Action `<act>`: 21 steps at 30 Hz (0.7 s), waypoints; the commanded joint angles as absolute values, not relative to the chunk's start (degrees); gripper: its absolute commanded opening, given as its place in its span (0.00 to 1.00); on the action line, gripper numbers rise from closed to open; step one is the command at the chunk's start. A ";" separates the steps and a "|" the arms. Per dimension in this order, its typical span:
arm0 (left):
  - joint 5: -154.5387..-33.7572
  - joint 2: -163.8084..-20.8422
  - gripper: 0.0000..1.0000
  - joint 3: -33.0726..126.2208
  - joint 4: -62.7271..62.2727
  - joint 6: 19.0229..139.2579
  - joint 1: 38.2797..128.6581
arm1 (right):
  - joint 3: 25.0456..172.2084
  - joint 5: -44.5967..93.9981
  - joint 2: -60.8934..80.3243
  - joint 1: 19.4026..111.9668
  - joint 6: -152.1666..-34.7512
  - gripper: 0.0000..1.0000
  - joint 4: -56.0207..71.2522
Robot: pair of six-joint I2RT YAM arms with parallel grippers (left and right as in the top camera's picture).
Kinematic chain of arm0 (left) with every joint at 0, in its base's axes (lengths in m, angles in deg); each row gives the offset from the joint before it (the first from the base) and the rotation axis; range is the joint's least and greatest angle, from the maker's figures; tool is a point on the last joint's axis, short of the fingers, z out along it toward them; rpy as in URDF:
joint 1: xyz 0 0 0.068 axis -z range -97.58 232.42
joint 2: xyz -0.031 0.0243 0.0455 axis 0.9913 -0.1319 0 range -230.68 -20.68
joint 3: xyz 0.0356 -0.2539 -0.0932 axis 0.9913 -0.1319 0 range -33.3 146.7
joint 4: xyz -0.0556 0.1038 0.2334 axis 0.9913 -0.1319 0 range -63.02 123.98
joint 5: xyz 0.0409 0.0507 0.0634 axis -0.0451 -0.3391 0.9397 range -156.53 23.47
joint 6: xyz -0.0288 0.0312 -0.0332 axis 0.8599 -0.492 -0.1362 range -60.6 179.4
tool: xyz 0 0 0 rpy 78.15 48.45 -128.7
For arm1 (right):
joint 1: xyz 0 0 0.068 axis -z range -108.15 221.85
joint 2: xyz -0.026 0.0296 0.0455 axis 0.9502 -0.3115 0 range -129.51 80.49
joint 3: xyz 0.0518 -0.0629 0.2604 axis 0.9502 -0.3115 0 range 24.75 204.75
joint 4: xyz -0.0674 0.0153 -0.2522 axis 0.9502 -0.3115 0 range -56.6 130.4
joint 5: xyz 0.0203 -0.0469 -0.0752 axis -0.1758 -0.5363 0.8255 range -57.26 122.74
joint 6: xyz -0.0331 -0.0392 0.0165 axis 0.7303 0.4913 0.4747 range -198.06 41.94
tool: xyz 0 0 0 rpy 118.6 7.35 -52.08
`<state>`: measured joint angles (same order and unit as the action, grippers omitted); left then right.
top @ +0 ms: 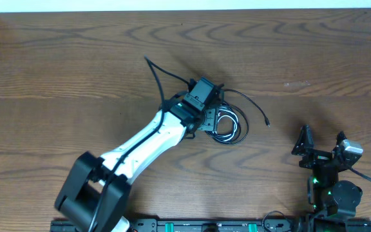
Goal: Untangle cables
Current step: 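Move the left gripper forward over the black and white cable bundle, then grasp the cable bundle with the left gripper and lift it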
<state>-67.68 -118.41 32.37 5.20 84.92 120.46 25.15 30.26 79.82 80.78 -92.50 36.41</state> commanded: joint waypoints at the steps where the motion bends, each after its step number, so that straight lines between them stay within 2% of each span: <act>1: -65.89 -120.68 0.68 33.31 7.17 85.03 120.53 | 25.07 30.90 80.15 79.64 -91.93 0.99 36.17; 11: -64.93 -122.30 0.68 33.31 11.61 85.03 120.53 | 25.07 30.90 80.15 79.64 -91.93 0.99 36.17; 15: -63.85 -124.51 0.64 33.31 12.07 85.03 120.53 | 25.07 30.90 80.15 79.64 -91.93 0.99 36.17; 21: -63.88 -126.59 0.63 33.31 13.84 85.03 120.53 | 25.07 30.90 80.17 79.64 -91.93 0.99 36.17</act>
<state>-65.03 -125.62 32.37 13.25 84.92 120.51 25.15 30.26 79.82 80.78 -92.50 36.41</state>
